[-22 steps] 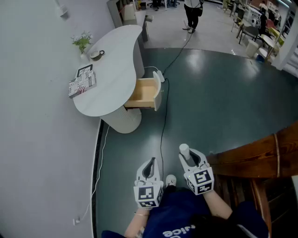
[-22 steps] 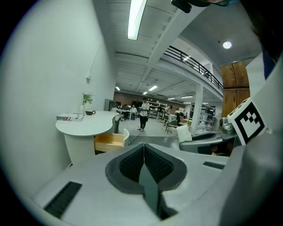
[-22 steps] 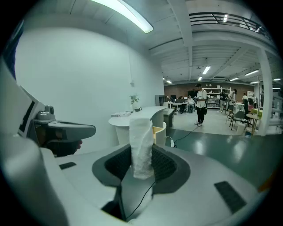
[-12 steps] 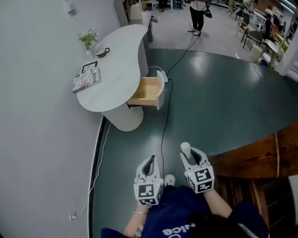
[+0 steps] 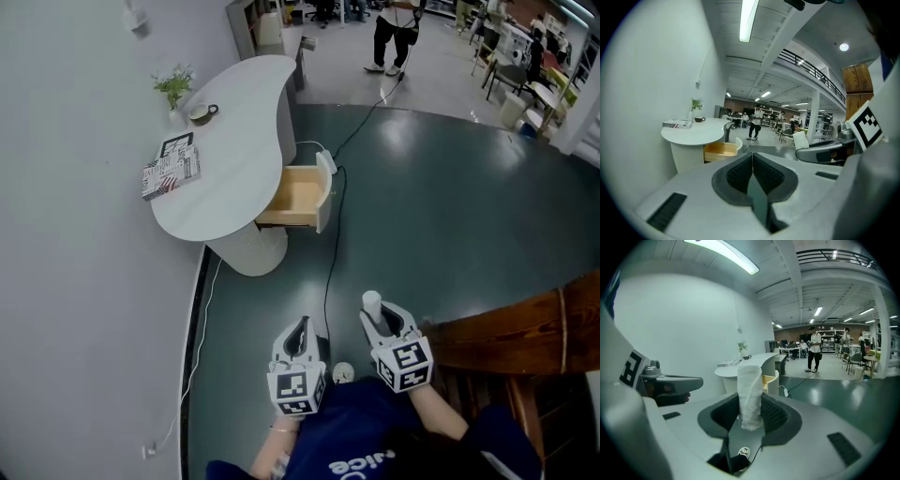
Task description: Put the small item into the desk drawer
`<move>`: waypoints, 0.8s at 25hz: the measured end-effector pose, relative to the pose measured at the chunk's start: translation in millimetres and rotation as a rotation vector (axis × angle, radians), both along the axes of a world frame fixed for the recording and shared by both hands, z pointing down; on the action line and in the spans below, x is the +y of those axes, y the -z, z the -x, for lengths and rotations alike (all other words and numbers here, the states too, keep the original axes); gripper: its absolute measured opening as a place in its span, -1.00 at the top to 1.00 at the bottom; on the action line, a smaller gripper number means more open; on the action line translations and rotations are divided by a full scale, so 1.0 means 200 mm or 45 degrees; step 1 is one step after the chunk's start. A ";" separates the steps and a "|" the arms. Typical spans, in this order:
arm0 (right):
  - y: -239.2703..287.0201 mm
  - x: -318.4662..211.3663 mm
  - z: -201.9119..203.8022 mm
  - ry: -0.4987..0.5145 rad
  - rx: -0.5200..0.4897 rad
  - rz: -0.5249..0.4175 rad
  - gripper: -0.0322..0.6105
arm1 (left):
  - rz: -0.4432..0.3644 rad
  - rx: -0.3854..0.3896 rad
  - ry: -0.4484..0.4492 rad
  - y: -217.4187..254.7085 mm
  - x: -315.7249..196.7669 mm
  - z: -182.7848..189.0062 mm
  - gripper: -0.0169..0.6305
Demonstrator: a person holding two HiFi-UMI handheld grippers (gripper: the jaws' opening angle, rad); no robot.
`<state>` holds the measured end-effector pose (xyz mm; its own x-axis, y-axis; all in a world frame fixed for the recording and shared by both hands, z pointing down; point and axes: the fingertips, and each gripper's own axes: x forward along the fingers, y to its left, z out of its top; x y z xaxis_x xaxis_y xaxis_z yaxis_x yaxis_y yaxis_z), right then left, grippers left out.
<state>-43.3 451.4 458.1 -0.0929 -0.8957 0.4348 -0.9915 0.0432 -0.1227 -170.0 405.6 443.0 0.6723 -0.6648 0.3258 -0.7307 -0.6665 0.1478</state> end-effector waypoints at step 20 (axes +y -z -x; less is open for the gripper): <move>-0.13 -0.71 -0.11 -0.116 -0.027 0.170 0.44 | 0.152 0.053 -0.271 -0.15 -0.83 -0.24 0.93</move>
<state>-22.2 309.0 483.3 -0.0245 -0.8351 0.5496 -0.9877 -0.0645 -0.1422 -121.6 239.5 472.9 0.8074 -0.4653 0.3627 -0.5675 -0.7805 0.2622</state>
